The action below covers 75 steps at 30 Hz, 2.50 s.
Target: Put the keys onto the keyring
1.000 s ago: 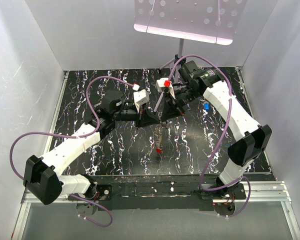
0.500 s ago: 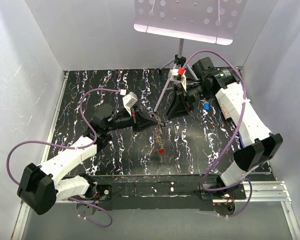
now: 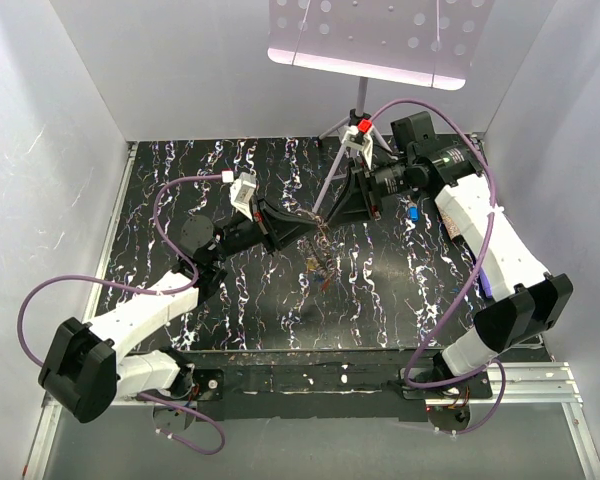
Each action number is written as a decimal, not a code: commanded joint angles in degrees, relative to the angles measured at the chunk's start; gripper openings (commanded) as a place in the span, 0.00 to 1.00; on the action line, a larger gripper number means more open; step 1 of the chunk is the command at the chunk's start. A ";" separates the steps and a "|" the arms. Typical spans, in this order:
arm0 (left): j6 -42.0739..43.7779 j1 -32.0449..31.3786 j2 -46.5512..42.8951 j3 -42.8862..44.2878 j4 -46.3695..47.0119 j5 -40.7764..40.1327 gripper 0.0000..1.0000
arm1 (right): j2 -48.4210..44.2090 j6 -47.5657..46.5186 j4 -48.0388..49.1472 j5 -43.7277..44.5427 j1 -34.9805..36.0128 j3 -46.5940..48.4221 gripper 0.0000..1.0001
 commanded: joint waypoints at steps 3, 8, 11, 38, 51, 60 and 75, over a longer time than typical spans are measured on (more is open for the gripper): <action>-2.22 0.27 -0.47 0.00 5.29 -1.86 0.00 | 1.01 4.93 5.74 -2.23 -1.41 4.07 0.38; -2.40 0.27 -0.12 0.53 4.93 -1.42 0.00 | 1.27 5.54 6.27 -3.47 -1.42 3.54 0.38; -2.84 0.27 0.40 0.97 4.67 -1.25 0.00 | 1.27 6.15 6.79 -3.82 -1.42 3.46 0.37; -4.33 0.18 0.67 1.85 4.93 -2.56 0.00 | 1.89 9.14 10.22 -2.50 1.31 0.12 0.27; -4.95 0.09 0.49 1.58 5.81 -3.62 0.00 | 1.71 8.88 10.75 -2.67 1.40 -0.59 0.04; -5.83 0.09 1.02 1.85 5.90 -3.27 0.00 | 1.18 8.97 11.54 -3.38 1.40 -2.78 0.08; -6.88 0.18 0.76 1.41 5.46 -3.27 0.00 | -0.22 8.44 11.71 -2.77 1.84 -4.27 0.01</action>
